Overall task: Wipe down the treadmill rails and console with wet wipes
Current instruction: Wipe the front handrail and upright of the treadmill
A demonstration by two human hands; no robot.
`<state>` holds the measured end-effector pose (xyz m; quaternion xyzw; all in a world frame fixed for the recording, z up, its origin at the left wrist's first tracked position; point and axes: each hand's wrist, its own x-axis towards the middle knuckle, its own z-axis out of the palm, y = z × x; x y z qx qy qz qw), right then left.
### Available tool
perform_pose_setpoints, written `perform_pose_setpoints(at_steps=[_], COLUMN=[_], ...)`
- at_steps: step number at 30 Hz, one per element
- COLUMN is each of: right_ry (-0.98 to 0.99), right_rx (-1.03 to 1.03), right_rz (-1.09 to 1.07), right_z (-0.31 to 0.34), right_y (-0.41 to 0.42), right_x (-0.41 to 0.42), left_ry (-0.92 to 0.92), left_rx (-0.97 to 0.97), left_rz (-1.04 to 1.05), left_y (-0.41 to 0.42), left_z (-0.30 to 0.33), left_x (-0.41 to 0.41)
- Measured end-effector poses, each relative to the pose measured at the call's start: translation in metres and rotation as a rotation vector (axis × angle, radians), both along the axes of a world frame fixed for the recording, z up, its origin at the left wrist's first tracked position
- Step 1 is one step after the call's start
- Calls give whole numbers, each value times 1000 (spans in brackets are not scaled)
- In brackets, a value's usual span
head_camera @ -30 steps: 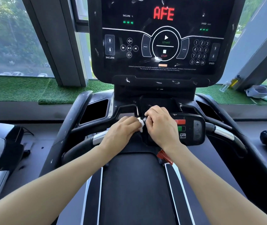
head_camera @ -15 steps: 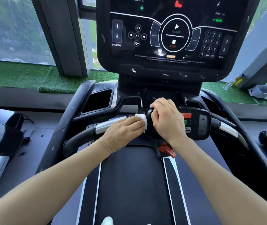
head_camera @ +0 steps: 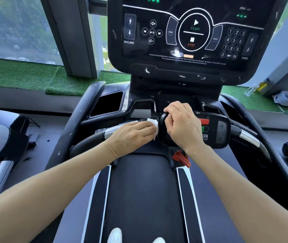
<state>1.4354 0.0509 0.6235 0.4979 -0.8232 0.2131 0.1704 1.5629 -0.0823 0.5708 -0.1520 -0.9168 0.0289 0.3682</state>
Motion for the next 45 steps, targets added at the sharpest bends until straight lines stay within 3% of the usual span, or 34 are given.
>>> perform_pose_setpoints(at_steps=[22, 27, 31, 35, 40, 45], right_ry=[62, 66, 64, 69, 56, 51], right_rx=[14, 9, 10, 20, 28, 41], right_rz=[3, 6, -4, 4, 15, 15], right_z=[0, -1, -2, -1, 1, -2], right_y=[1, 1, 1, 1, 3, 2], right_x=[0, -1, 0, -1, -1, -2], left_ry=[-23, -49, -36, -163, -219, -206], left_rx=[-48, -94, 88, 343, 408, 589], left_rz=[31, 84, 131, 159, 195, 278], left_y=[16, -4, 8, 16, 7, 22], left_z=[-6, -10, 3, 0, 1, 18], left_x=[-12, 23, 9, -9, 10, -8])
